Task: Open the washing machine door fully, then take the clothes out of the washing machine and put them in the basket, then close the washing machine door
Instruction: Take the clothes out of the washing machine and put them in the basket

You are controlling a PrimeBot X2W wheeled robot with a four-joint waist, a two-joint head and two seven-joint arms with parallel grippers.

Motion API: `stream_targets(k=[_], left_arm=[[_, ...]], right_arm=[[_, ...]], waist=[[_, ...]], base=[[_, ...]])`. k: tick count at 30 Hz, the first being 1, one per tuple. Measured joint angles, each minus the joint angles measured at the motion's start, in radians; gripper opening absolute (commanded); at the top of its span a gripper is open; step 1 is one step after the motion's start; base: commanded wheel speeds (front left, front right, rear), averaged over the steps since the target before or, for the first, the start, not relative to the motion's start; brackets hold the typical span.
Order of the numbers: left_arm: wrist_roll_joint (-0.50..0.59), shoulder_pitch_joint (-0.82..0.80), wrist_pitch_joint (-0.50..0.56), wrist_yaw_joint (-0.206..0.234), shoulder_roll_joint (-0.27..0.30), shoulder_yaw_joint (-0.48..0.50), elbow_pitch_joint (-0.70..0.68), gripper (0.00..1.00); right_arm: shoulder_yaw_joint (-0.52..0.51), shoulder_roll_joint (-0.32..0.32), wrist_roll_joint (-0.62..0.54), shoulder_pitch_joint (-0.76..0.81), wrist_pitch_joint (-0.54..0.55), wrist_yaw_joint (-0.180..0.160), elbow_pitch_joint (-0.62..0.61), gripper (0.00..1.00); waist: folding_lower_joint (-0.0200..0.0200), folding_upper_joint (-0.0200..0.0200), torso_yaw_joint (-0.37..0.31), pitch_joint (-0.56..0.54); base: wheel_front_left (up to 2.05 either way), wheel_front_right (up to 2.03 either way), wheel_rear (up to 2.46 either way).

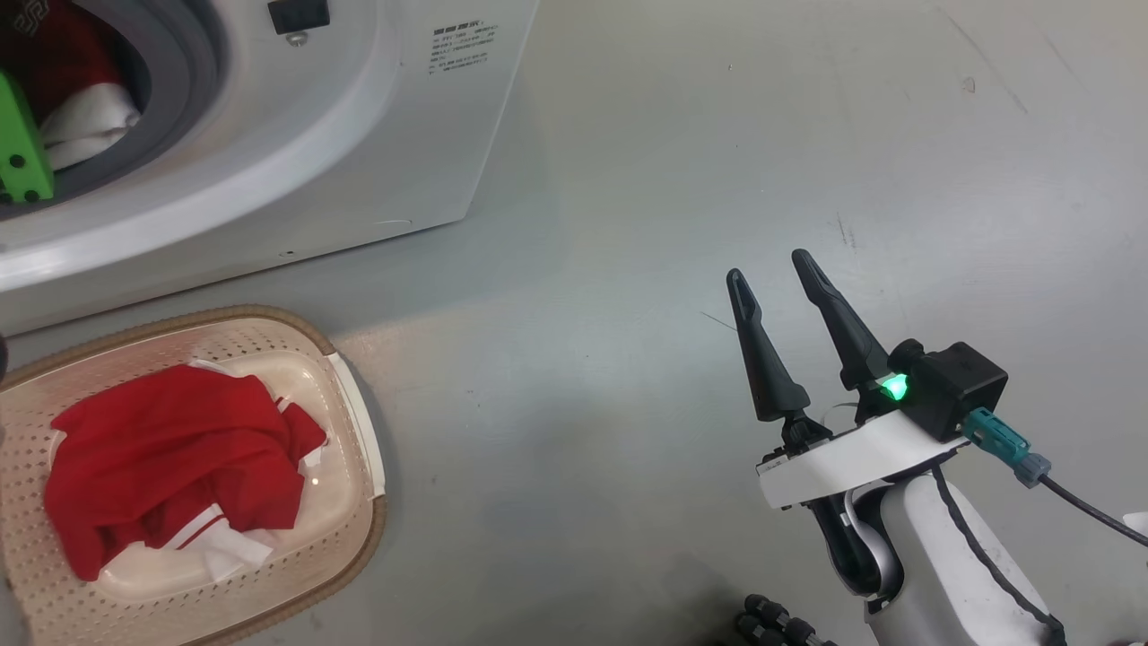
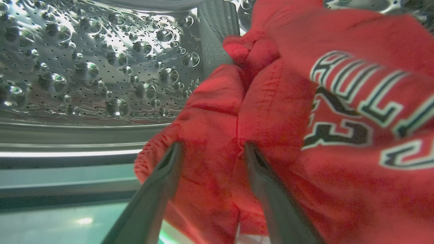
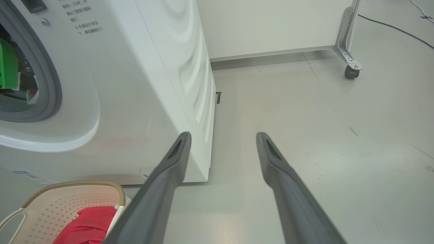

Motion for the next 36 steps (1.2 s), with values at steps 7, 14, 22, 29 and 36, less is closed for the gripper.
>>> stream_targets(k=[7,14,22,29,36], left_arm=[[0.000,-0.014,-0.001,-0.015,-0.005,-0.012,0.025,0.00],[0.000,-0.015,-0.036,-0.020,-0.006,-0.012,0.051,0.00],[-0.005,0.001,-0.101,-0.036,-0.032,-0.017,0.095,0.00],[-0.018,0.029,-0.165,-0.042,-0.059,-0.016,0.123,0.00],[-0.026,0.059,-0.229,-0.055,-0.079,-0.015,0.136,0.00]], right_arm=[[0.000,0.000,0.000,-0.001,0.000,-0.007,0.000,1.00],[0.001,0.000,0.000,-0.001,0.000,-0.007,0.004,1.00],[-0.002,0.000,-0.004,-0.001,0.000,-0.007,0.018,1.00],[-0.013,0.000,-0.024,-0.001,0.000,-0.007,0.037,1.00],[-0.026,-0.001,-0.034,0.002,0.000,-0.007,0.049,1.00]], waist=[[0.0000,0.0000,0.006,-0.002],[0.0000,0.0000,0.009,-0.010],[0.0000,0.0000,0.016,-0.047],[0.0000,0.0000,0.033,-0.093],[0.0000,0.0000,0.057,-0.145]], base=[[0.00,0.00,0.00],[0.00,0.00,0.00],[0.00,0.00,0.00],[0.00,0.00,0.00],[0.00,0.00,0.00]])
